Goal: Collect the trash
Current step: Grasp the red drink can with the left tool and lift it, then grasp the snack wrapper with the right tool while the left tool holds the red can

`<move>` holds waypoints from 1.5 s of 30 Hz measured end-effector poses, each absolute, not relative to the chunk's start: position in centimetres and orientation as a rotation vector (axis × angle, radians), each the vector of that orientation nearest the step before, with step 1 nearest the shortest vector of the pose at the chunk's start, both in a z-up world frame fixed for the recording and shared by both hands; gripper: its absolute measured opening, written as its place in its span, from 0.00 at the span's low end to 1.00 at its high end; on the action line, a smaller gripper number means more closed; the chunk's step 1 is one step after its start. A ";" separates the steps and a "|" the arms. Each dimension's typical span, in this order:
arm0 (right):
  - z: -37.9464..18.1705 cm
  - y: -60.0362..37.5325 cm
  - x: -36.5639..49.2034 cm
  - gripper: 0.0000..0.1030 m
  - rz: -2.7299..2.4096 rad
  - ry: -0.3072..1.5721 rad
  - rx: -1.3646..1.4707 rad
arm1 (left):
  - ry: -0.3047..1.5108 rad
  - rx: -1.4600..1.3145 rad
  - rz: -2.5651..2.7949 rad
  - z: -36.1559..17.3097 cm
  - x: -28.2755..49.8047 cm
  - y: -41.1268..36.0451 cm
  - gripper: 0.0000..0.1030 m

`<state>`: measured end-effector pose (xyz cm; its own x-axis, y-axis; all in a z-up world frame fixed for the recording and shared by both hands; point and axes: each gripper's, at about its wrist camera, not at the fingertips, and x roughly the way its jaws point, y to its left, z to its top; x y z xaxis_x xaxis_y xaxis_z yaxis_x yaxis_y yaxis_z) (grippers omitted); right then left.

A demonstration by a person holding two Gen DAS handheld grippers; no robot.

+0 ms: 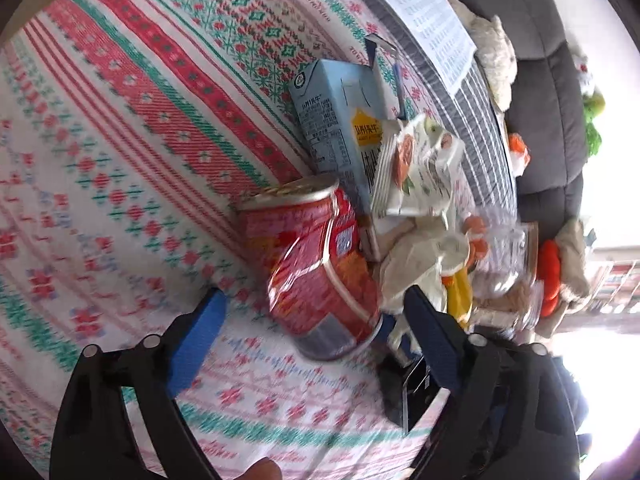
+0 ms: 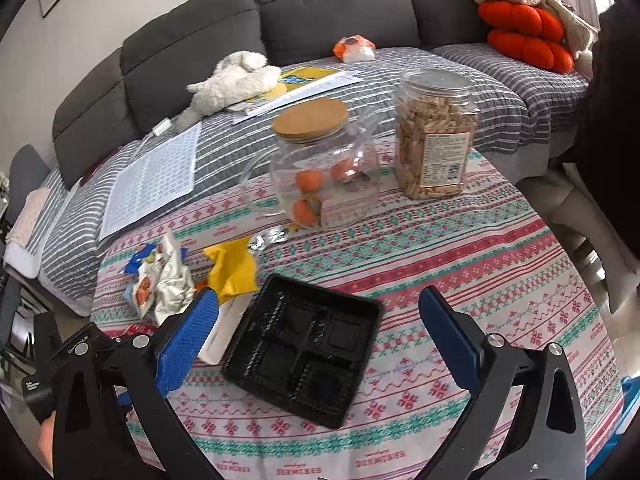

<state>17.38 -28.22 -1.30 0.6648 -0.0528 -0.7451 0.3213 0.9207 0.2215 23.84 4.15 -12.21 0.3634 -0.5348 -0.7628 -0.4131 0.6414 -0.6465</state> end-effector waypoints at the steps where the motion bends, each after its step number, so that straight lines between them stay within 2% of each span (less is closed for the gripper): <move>1: -1.4 -28.7 17.5 0.93 -0.222 0.824 0.366 | 1.238 -0.952 -0.094 -12.2 24.1 4.3 0.83; 3: -1.7 -29.3 17.7 0.93 -0.227 0.834 0.393 | 1.236 -0.970 -0.114 -12.3 24.6 4.1 0.66; 4: -2.0 -29.6 17.9 0.93 -0.228 0.843 0.404 | 1.245 -0.971 -0.119 -12.5 24.7 4.0 0.62; 5: -2.2 -29.7 18.0 0.93 -0.229 0.848 0.410 | 1.255 -0.964 -0.123 -12.7 24.8 4.0 0.49; 6: -2.5 -29.9 18.2 0.93 -0.232 0.858 0.418 | 1.271 -0.947 -0.131 -12.8 24.8 3.8 0.42; 9: -3.3 -29.8 18.7 0.93 -0.233 0.879 0.427 | 1.288 -0.926 -0.170 -12.6 24.9 3.4 0.32; 13: -3.7 -28.8 19.2 0.93 -0.216 0.890 0.413 | 1.268 -0.853 -0.193 -11.1 24.6 3.2 0.29; 23: -4.0 -25.7 20.0 0.93 -0.157 0.895 0.317 | 1.132 -0.410 -0.153 -4.8 21.6 2.9 0.28; 28: -3.5 -22.0 20.6 0.93 -0.093 0.832 0.165 | 1.053 -0.220 -0.127 -2.6 18.9 3.6 0.28; 36: -4.9 -15.5 22.0 0.92 0.009 0.793 -0.052 | 1.075 -0.134 -0.208 -1.9 16.2 5.2 0.29; 45: -6.7 -11.8 22.3 0.85 0.142 0.842 -0.045 | 1.066 -0.103 -0.095 -2.3 14.5 10.4 0.29</move>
<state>22.30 -11.83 -6.65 0.6571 0.1076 -0.7460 -0.1429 0.9896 0.0169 14.45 10.43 -2.29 0.4803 -0.1273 -0.8678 0.0274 0.9911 -0.1303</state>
